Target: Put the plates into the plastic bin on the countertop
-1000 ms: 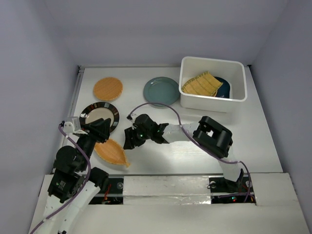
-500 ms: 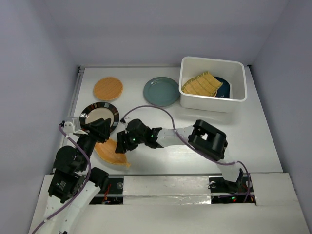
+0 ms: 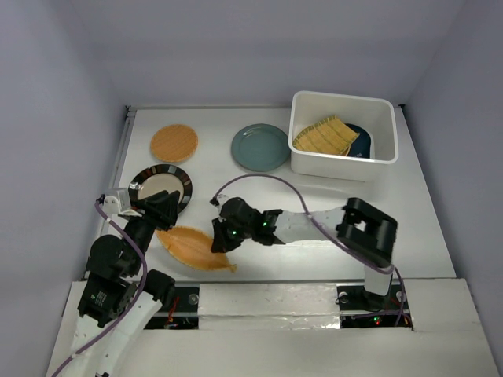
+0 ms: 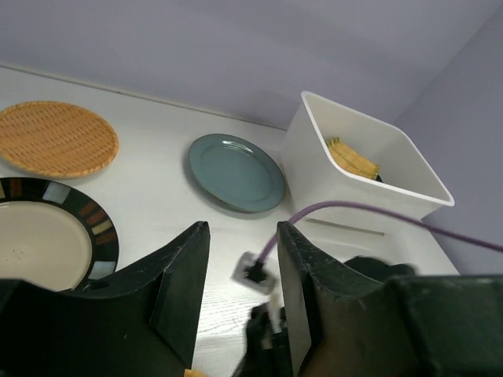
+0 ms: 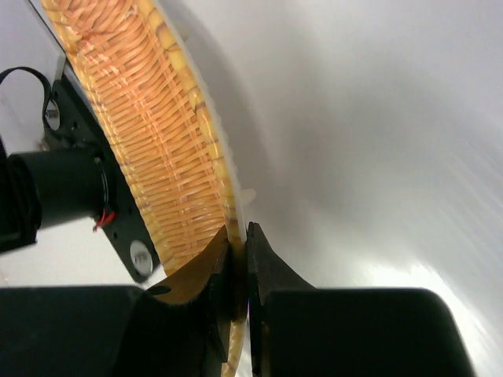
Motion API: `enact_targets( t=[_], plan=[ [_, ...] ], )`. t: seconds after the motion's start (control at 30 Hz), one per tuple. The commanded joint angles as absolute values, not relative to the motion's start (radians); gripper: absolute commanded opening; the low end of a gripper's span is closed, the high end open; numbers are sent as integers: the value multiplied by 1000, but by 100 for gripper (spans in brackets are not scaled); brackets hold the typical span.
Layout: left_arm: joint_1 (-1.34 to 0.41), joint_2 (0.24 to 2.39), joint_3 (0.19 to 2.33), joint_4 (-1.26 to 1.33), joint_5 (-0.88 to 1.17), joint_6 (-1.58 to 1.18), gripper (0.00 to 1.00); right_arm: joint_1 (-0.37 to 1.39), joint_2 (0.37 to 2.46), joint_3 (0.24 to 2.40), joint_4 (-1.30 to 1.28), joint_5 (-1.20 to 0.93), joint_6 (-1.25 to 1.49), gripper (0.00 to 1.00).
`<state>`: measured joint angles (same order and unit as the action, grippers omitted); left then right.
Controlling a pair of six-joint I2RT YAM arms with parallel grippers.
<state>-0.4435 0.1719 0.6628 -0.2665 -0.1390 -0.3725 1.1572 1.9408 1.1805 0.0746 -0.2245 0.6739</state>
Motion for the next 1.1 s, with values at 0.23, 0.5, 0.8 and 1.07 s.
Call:
enact_targets(
  t=[0.23,0.5,0.8,1.07],
  plan=[
    [-431,161,683,-219,-115,-368,36,860,1363,1092,-124,162,491,0],
    [-431,153,683,-216,-100,-367,36,262,1261,1198,-190,13,359,0],
    [-431,137,681,-215,-91,-365,36,9,1581,1511,-284,-173,137,0],
    [-431,126,681,-212,-83,-365,36,-18,1766,1595,-390,-259,11,0]
  ],
)
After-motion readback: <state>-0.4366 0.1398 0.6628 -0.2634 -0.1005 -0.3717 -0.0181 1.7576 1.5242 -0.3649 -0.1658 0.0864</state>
